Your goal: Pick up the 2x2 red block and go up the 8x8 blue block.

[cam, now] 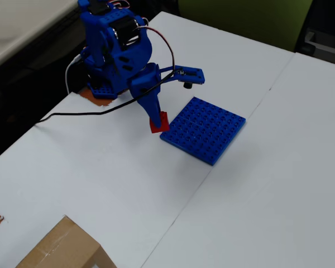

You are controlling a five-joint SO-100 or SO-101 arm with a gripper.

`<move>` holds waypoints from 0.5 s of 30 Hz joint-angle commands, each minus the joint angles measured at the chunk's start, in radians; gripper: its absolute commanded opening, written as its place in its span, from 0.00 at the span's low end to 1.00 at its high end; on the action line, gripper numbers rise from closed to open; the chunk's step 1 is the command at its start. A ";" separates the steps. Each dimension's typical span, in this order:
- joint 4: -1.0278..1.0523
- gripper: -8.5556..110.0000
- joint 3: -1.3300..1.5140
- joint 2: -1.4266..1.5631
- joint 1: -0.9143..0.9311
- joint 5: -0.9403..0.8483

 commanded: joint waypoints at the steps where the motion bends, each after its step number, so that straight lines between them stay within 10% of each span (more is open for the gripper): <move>1: 0.023 0.08 -0.072 0.063 -0.051 -0.026; 15: 0.054 0.08 -0.095 0.081 -0.225 -0.150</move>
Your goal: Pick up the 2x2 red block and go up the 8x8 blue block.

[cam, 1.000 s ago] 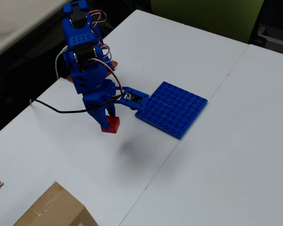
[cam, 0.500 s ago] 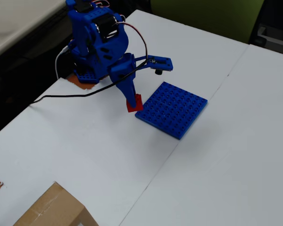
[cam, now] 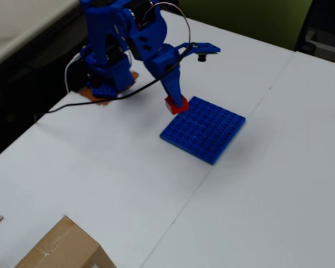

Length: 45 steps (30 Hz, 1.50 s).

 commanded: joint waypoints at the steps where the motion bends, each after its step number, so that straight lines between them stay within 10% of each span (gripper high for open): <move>1: 0.003 0.08 -0.058 0.046 -0.043 -0.023; 45: -0.034 0.08 -0.170 -0.201 -0.193 -0.238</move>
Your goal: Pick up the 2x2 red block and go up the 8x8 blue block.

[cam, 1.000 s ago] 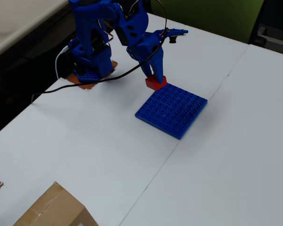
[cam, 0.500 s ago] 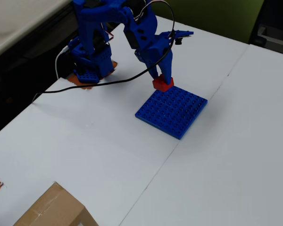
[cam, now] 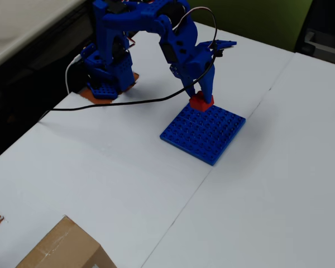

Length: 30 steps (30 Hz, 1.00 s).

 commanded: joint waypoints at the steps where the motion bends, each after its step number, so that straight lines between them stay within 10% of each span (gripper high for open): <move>1: -0.012 0.08 -0.051 0.008 -0.014 -0.018; 30: 0.155 0.08 -0.137 0.008 -0.006 -0.026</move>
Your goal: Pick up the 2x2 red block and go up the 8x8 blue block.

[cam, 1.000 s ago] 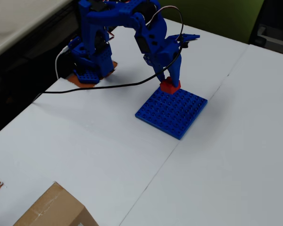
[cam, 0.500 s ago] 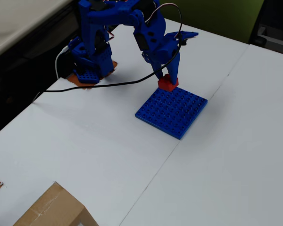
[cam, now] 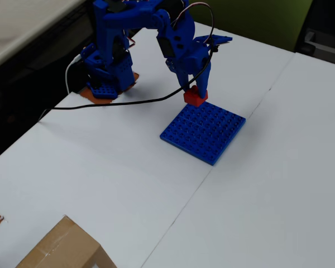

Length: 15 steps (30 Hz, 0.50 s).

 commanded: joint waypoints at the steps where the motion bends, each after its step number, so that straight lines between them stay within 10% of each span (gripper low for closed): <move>1: 0.034 0.08 -0.095 -0.008 -0.005 -0.023; 15: 0.107 0.08 -0.252 -0.112 0.000 -0.034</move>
